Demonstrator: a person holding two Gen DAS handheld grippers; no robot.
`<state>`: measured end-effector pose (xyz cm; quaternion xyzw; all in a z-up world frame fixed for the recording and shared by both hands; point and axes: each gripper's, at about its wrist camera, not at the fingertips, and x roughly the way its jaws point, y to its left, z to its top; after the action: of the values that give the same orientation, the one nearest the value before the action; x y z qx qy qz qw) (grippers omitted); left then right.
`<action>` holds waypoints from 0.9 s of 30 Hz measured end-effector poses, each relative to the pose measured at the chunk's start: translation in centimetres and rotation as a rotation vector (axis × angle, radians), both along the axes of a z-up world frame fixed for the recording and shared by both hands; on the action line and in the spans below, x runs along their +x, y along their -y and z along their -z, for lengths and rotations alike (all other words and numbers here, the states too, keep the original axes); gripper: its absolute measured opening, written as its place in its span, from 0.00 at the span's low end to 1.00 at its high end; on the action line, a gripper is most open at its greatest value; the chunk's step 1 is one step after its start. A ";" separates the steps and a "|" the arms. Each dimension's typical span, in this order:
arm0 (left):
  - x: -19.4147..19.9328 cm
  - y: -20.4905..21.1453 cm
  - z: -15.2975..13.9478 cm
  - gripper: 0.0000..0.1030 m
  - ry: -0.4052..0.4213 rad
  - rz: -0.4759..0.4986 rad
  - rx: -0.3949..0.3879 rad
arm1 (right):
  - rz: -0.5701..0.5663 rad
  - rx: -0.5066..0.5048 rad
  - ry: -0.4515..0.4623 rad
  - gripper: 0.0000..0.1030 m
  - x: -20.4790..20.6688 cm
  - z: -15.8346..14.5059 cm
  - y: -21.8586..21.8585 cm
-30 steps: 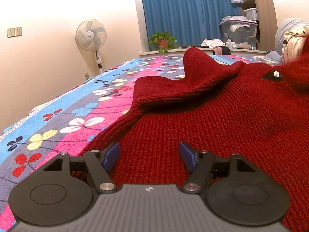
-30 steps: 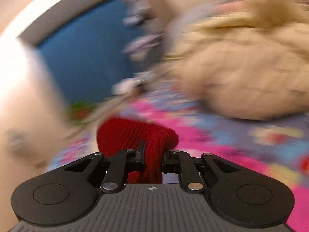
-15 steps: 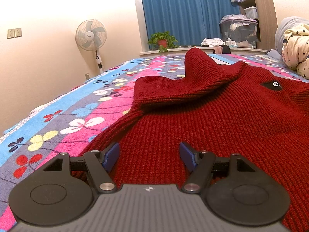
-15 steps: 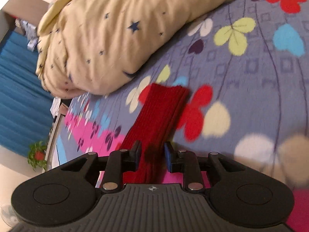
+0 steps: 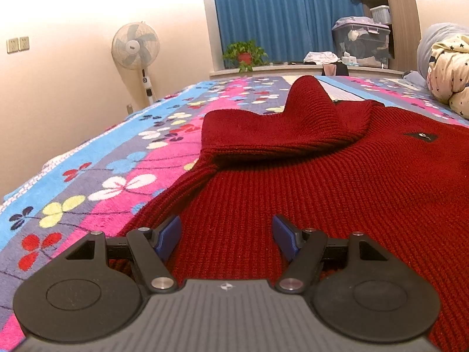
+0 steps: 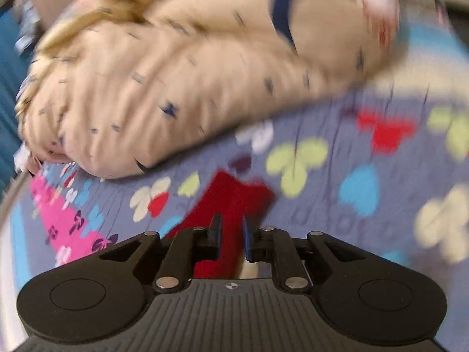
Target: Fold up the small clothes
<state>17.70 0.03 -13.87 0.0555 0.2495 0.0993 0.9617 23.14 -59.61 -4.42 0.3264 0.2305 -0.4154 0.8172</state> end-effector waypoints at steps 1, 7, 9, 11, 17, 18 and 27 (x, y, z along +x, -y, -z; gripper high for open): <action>0.1 -0.1 0.0 0.73 -0.006 0.001 -0.006 | -0.022 -0.021 0.007 0.28 -0.3 -1.2 -1.2; 0.5 -0.2 -1.0 0.73 -0.068 -0.004 -0.028 | -0.341 -0.066 0.103 0.39 -2.7 -8.3 -12.0; 0.4 0.2 -1.8 0.74 -0.108 -0.005 0.010 | -0.485 -0.037 0.128 0.48 -3.4 -10.0 -15.6; 0.0 0.8 -2.7 0.74 -0.142 0.006 0.074 | -0.611 -0.005 0.132 0.52 -4.1 -10.9 -18.8; -1.6 2.6 -6.2 0.74 -0.092 0.053 0.129 | -0.880 0.063 0.043 0.64 -5.2 -7.9 -26.0; -1.5 3.2 -6.7 0.73 -0.081 0.072 0.140 | -0.933 0.072 -0.009 0.63 -5.0 -6.2 -26.7; 5.8 9.5 -9.7 0.23 -0.063 0.233 0.160 | -1.362 -0.166 -0.423 0.57 -4.2 -1.2 -33.9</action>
<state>23.46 -9.49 -4.14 0.1635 0.2625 0.0049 0.9510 18.94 -25.71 -3.19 -0.0407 0.5040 0.1163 0.8548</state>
